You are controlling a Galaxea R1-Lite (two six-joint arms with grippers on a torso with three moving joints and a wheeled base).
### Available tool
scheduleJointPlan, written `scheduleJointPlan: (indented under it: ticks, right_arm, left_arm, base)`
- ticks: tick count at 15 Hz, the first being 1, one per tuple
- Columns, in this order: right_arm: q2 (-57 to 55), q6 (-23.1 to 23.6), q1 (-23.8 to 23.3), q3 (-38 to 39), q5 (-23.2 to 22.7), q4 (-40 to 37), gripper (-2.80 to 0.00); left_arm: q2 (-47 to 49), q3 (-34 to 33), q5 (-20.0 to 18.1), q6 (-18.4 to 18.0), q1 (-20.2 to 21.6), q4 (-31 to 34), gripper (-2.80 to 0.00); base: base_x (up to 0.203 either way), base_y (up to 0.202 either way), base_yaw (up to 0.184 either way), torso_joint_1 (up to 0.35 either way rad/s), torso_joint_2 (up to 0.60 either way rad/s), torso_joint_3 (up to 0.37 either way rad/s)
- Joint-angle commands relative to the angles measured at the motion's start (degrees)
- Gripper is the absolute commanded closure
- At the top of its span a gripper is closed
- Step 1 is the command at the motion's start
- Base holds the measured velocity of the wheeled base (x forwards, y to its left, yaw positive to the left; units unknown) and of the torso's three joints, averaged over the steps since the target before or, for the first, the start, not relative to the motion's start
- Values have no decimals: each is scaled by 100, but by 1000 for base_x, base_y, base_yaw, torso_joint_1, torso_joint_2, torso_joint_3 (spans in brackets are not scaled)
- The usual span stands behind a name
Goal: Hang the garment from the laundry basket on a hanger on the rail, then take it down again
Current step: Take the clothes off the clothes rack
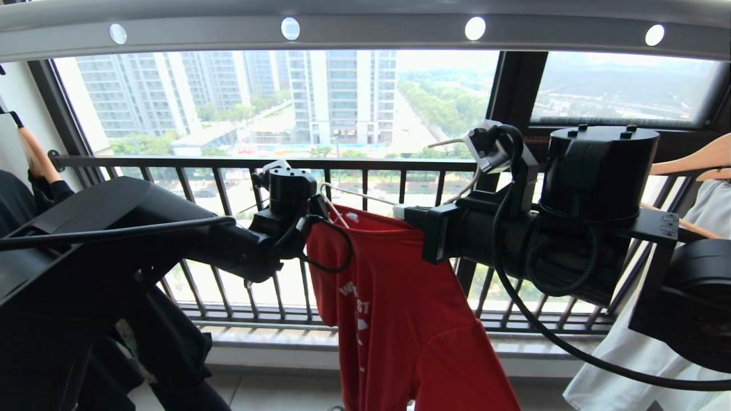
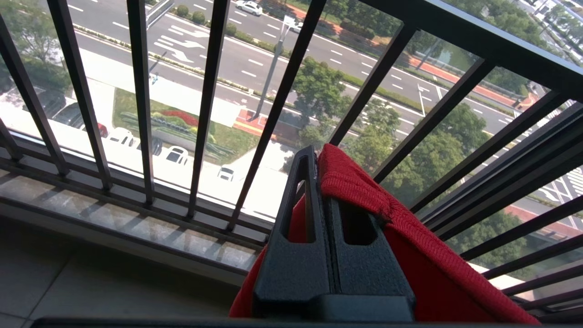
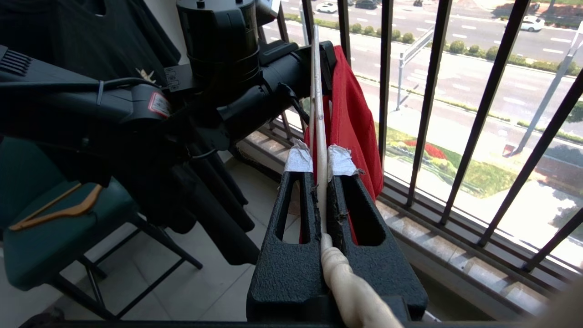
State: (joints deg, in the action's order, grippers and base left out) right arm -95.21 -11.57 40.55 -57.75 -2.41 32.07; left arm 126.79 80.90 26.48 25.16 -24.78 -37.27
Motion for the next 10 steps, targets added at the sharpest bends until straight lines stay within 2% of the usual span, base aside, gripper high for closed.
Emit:
scheduleJointPlan:
  ticks: [1, 6, 10]
  right_arm:
    - [28, -29, 6, 0, -22, 36, 0]
    - [-76, -232, -2, -88, -4, 94, 0]
    - [-360, -231, -38, -73, 201, 866, 0]
  left_arm:
    - [-22, -142, 14, 7, -88, -18, 0]
    - [-702, -1016, -410, -275, -637, -16, 0]
    - [-1013, -1455, -460, -755, -1037, 18, 0]
  base:
    - [0, 0, 0, 0, 0, 0]
    - [0, 0, 0, 0, 0, 0]
    - [0, 0, 0, 0, 0, 0]
